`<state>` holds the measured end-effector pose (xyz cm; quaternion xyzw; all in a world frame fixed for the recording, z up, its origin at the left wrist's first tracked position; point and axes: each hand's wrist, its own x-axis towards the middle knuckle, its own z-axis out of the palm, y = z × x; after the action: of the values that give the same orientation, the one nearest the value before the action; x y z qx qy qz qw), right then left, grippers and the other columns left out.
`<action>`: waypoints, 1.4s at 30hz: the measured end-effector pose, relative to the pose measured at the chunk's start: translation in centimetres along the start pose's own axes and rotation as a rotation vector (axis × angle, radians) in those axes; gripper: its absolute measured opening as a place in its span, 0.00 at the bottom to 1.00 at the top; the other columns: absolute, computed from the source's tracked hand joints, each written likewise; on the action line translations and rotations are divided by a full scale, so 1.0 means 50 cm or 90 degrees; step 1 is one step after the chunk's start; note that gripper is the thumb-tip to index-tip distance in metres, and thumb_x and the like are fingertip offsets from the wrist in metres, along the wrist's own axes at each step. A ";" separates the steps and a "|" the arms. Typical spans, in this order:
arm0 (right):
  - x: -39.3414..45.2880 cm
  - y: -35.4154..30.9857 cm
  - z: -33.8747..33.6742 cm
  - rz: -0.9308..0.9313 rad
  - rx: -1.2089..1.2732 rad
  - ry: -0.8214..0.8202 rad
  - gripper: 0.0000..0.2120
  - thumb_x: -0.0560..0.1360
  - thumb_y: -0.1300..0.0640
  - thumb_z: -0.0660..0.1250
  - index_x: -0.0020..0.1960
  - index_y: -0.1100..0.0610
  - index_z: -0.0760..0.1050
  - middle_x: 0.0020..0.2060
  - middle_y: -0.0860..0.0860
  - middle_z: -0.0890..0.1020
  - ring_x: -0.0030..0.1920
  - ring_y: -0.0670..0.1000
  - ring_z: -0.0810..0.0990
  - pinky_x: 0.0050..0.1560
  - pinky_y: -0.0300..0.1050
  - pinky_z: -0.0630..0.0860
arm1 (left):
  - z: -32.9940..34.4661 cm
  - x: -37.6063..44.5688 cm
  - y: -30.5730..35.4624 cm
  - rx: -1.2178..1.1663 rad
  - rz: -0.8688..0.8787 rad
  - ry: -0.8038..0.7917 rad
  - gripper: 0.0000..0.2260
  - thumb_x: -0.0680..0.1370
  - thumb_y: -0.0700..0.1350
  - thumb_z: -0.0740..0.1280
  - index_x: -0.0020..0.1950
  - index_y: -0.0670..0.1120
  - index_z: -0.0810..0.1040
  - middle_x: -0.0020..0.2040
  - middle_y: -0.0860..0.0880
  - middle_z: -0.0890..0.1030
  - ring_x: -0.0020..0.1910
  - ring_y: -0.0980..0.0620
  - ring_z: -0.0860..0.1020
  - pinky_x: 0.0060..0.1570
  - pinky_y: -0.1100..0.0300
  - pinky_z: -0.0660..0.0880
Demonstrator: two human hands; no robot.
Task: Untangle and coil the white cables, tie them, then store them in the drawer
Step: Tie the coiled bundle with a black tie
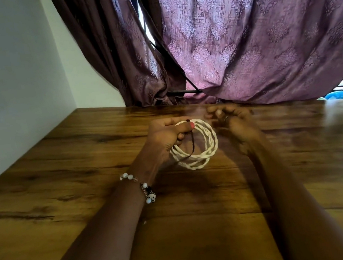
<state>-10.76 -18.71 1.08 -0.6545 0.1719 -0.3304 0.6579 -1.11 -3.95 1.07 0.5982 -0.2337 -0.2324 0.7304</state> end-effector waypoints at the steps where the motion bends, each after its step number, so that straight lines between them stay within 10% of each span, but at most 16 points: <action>1: -0.002 0.013 0.005 0.094 0.007 0.003 0.11 0.80 0.65 0.57 0.50 0.62 0.79 0.38 0.53 0.83 0.35 0.49 0.79 0.33 0.40 0.78 | 0.001 -0.001 0.001 0.017 0.026 -0.011 0.07 0.69 0.32 0.74 0.46 0.39 0.82 0.31 0.48 0.81 0.20 0.60 0.67 0.20 0.69 0.64; 11: -0.044 0.012 0.007 0.240 0.237 -0.229 0.14 0.69 0.67 0.60 0.35 0.62 0.84 0.31 0.58 0.84 0.30 0.50 0.83 0.27 0.38 0.79 | -0.001 0.004 -0.007 0.368 0.371 -0.130 0.07 0.73 0.40 0.73 0.50 0.41 0.82 0.38 0.40 0.83 0.32 0.50 0.79 0.32 0.69 0.72; 17: -0.037 0.028 -0.009 0.237 0.261 -0.281 0.12 0.69 0.69 0.62 0.46 0.65 0.83 0.42 0.62 0.84 0.38 0.54 0.85 0.37 0.47 0.83 | -0.005 0.004 -0.009 0.504 0.574 -0.147 0.12 0.73 0.46 0.68 0.52 0.39 0.82 0.42 0.46 0.83 0.41 0.61 0.76 0.41 0.75 0.67; 20: -0.027 0.042 -0.008 0.191 0.191 -0.311 0.18 0.64 0.65 0.75 0.53 0.66 0.80 0.48 0.64 0.82 0.45 0.57 0.84 0.54 0.54 0.79 | -0.008 -0.002 -0.008 0.424 0.506 -0.178 0.09 0.75 0.44 0.69 0.52 0.41 0.82 0.37 0.52 0.81 0.31 0.56 0.78 0.34 0.66 0.72; 23: -0.027 0.044 -0.012 0.163 0.212 -0.304 0.26 0.51 0.62 0.83 0.47 0.66 0.82 0.44 0.62 0.84 0.41 0.55 0.84 0.49 0.50 0.82 | -0.009 -0.002 -0.010 0.366 0.427 -0.218 0.05 0.76 0.40 0.69 0.52 0.43 0.81 0.33 0.51 0.80 0.23 0.58 0.73 0.26 0.64 0.71; 31: -0.024 0.018 -0.016 0.112 0.228 -0.160 0.10 0.64 0.73 0.64 0.34 0.63 0.82 0.32 0.56 0.84 0.32 0.51 0.83 0.35 0.42 0.82 | -0.006 -0.005 -0.017 0.192 0.261 -0.361 0.10 0.74 0.33 0.68 0.54 0.41 0.81 0.34 0.49 0.83 0.23 0.58 0.73 0.24 0.64 0.72; 42: -0.035 -0.044 -0.011 -0.056 -0.051 -0.090 0.16 0.68 0.77 0.67 0.55 0.68 0.77 0.28 0.50 0.83 0.29 0.43 0.81 0.28 0.30 0.72 | 0.013 -0.005 -0.020 0.228 0.155 -0.263 0.13 0.74 0.36 0.71 0.55 0.42 0.71 0.36 0.38 0.82 0.20 0.54 0.76 0.20 0.64 0.68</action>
<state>-12.84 -17.82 2.81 -0.7091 0.1093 -0.3046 0.6264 -1.77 -4.47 0.19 0.6251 -0.4849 -0.2149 0.5726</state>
